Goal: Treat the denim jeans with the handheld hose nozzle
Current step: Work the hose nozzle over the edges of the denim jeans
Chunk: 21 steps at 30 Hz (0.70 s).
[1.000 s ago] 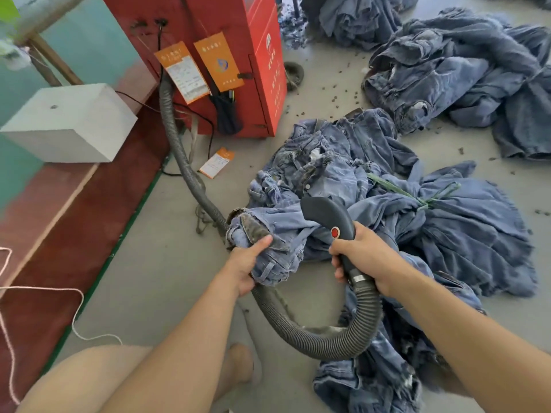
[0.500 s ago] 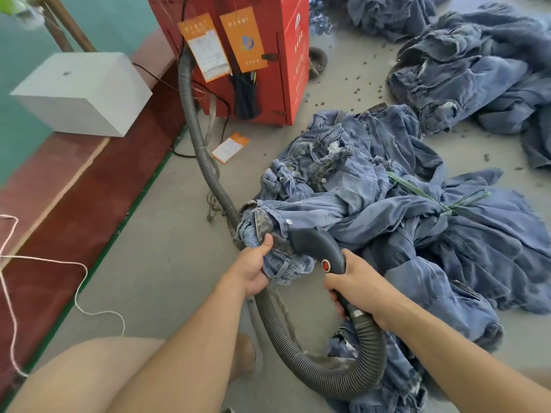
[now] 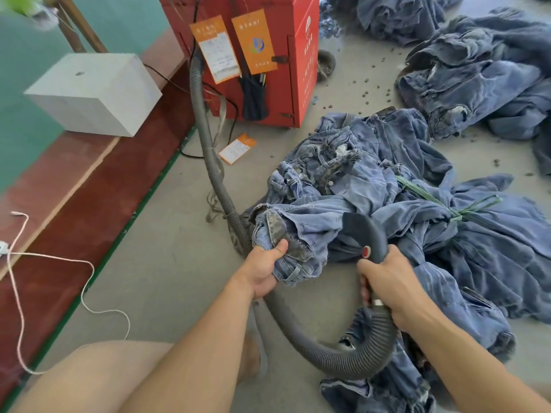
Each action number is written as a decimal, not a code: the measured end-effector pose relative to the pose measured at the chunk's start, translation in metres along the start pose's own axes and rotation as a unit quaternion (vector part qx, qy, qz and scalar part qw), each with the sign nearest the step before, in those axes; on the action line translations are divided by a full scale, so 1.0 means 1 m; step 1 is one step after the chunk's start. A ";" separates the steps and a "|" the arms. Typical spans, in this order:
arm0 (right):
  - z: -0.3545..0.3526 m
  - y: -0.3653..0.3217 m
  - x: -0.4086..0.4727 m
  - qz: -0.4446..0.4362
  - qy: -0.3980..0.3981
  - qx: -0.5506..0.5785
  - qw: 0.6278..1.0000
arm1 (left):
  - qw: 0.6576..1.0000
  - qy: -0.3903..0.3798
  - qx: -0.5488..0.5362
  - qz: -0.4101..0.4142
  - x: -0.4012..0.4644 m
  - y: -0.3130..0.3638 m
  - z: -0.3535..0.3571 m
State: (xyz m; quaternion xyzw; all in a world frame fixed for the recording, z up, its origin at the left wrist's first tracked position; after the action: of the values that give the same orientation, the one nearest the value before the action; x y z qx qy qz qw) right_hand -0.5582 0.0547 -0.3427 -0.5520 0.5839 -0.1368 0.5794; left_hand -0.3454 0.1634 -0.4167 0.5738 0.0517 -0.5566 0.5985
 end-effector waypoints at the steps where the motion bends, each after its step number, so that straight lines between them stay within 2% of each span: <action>1: -0.006 -0.001 -0.004 -0.001 -0.002 0.006 1.000 | 1.000 0.005 0.002 -0.002 0.000 0.000 0.002; 6: 0.014 -0.006 -0.045 -0.055 -0.071 -0.122 0.989 | 0.999 0.039 -0.009 0.035 0.007 0.004 0.004; 10: 0.042 -0.015 -0.037 -0.112 -0.083 -0.288 0.947 | 0.998 0.040 -0.009 0.049 0.007 0.010 -0.004; 12: 0.038 -0.026 -0.024 -0.134 -0.064 -0.308 0.940 | 0.998 0.031 -0.007 0.050 0.004 0.012 -0.008; 16: -0.007 -0.039 0.000 -0.140 -0.028 -0.283 0.948 | 0.999 0.017 0.002 0.051 0.003 0.014 -0.004; 18: -0.016 -0.040 0.000 -0.155 -0.068 -0.308 0.936 | 0.999 0.015 0.005 0.051 0.007 0.018 -0.001; 21: 0.004 -0.036 -0.002 -0.188 -0.128 -0.399 0.888 | 0.999 0.019 0.020 0.034 0.012 0.019 -0.003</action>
State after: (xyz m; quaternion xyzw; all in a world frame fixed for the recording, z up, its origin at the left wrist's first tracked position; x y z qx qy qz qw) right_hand -0.5377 0.0461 -0.3142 -0.8485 0.3959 0.0731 0.3434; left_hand -0.3255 0.1531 -0.4144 0.5974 0.0324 -0.5259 0.6046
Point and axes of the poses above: each hand's wrist, its own x-axis towards the middle knuckle, its own z-axis out of the palm, y = z × x, the point moved 8 cm from there along x, towards the middle knuckle, and after that the axes turned 5 degrees about y, right-handed, at the moved point
